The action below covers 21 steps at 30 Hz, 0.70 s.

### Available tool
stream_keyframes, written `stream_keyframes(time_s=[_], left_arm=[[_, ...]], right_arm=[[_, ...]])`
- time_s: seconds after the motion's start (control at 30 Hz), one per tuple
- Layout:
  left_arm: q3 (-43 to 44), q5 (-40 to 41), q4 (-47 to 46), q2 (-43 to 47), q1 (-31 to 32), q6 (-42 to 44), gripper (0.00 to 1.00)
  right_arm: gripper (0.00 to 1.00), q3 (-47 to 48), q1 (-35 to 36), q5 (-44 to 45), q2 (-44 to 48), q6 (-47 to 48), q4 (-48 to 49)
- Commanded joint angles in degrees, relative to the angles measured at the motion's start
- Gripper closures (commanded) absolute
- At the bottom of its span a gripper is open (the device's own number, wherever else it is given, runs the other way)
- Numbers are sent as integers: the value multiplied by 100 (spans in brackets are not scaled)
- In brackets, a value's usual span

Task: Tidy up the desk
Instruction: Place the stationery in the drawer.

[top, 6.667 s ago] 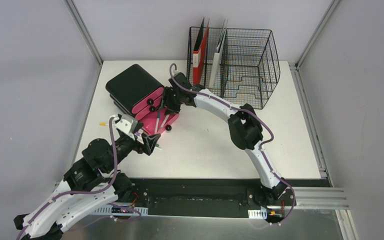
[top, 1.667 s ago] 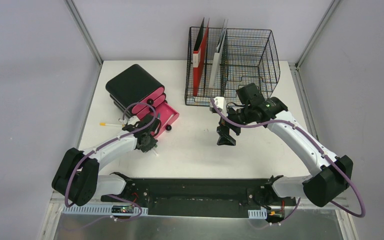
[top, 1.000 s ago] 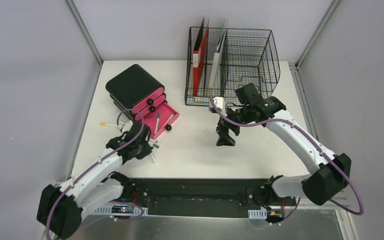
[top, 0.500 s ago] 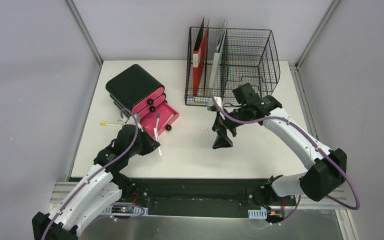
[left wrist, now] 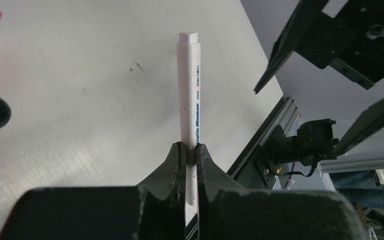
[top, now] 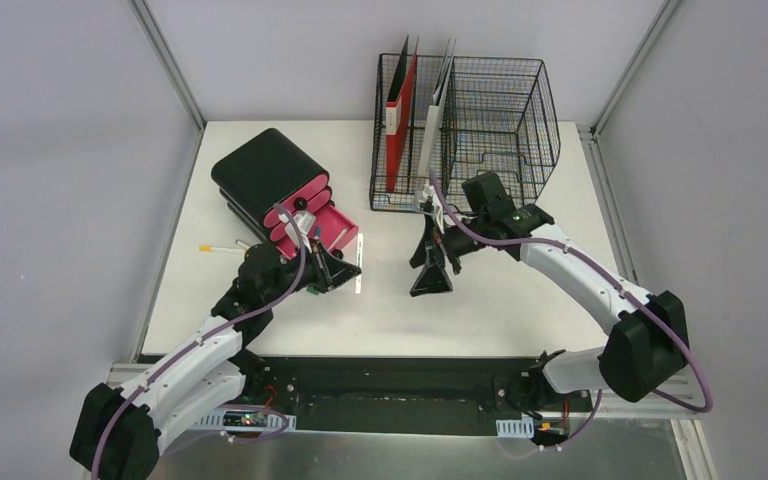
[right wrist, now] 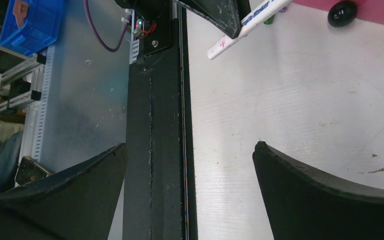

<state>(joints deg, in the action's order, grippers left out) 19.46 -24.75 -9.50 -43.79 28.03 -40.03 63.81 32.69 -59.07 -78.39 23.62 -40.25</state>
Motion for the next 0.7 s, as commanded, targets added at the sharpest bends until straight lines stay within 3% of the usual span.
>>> stream_keyframes(time_s=[0.0,0.17,0.53,0.67], left_arm=[[-242,-310,-1993,-159,6,-119,100],[-463,100,-2926,-289,216,-105,100],[-488,2111,-4452,-1154,1568,188,100],[-357,2440,-4896,-1660,1798,-28,100]], right_arm=[[0,-556,-125,-541,185,-1627,2286],[0,-1226,-125,-864,117,-2978,4286],[0,-2006,-131,-577,-161,-4447,6793],[0,-2122,-130,-466,-244,-4614,7154]])
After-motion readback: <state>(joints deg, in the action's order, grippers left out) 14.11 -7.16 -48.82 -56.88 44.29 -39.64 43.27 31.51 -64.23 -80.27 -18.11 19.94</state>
